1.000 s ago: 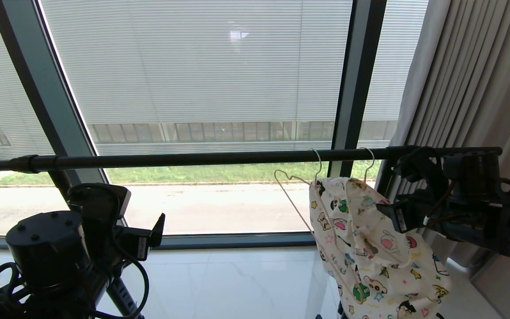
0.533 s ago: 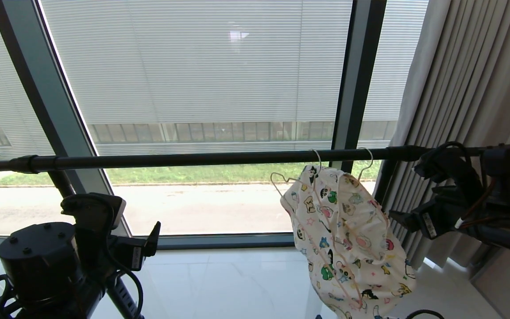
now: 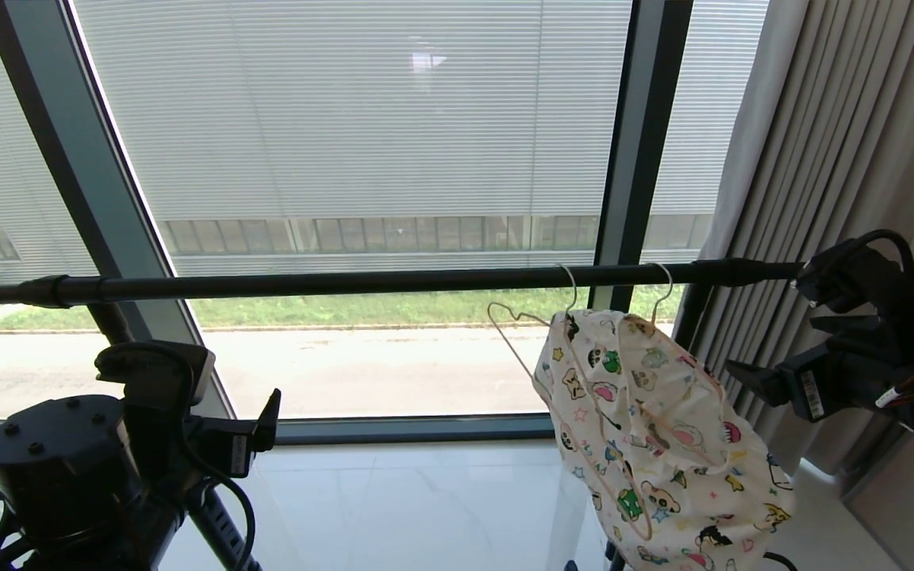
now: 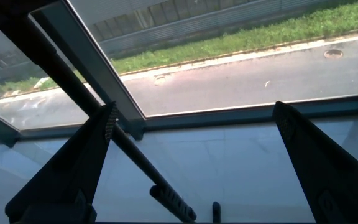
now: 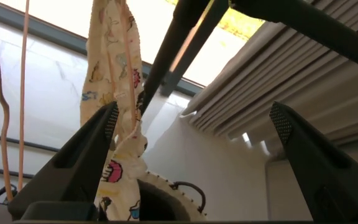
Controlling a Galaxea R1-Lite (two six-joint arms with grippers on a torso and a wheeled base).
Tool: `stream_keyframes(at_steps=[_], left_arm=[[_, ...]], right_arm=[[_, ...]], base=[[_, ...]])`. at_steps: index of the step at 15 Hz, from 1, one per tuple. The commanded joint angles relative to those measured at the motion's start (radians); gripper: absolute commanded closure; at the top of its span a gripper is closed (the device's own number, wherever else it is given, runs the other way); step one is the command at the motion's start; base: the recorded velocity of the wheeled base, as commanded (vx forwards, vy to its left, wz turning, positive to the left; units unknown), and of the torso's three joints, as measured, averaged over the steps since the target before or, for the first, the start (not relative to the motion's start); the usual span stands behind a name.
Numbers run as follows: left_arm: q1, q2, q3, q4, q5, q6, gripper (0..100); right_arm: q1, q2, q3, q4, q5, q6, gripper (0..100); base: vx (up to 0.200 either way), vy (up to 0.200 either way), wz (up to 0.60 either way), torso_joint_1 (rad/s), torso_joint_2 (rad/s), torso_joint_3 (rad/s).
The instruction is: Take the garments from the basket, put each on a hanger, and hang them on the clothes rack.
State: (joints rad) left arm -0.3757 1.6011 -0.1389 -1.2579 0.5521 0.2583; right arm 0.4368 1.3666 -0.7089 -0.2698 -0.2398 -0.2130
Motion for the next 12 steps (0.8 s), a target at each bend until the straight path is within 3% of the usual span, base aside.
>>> stream_keyframes(at_steps=[1,10,12], left_arm=[[0.000,0.000,0.002,-0.006,0.002,0.001,0],[0.001,-0.001,0.004,-0.012,0.002,-0.001,0],[0.001,0.000,0.004,-0.018,0.002,-0.002,0]], right_arm=[[0.000,-0.011,0.000,0.000,0.000,0.000,0],[-0.001,-0.017,-0.001,-0.006,0.000,-0.028,0],[-0.001,-0.018,0.000,-0.006,0.000,-0.028,0]], base=[[-0.200,0.000,0.00,0.022,0.00,-0.002],[-0.200,0.000,0.00,-0.002,0.00,0.002],[0.000,0.000,0.00,0.000,0.00,0.000]])
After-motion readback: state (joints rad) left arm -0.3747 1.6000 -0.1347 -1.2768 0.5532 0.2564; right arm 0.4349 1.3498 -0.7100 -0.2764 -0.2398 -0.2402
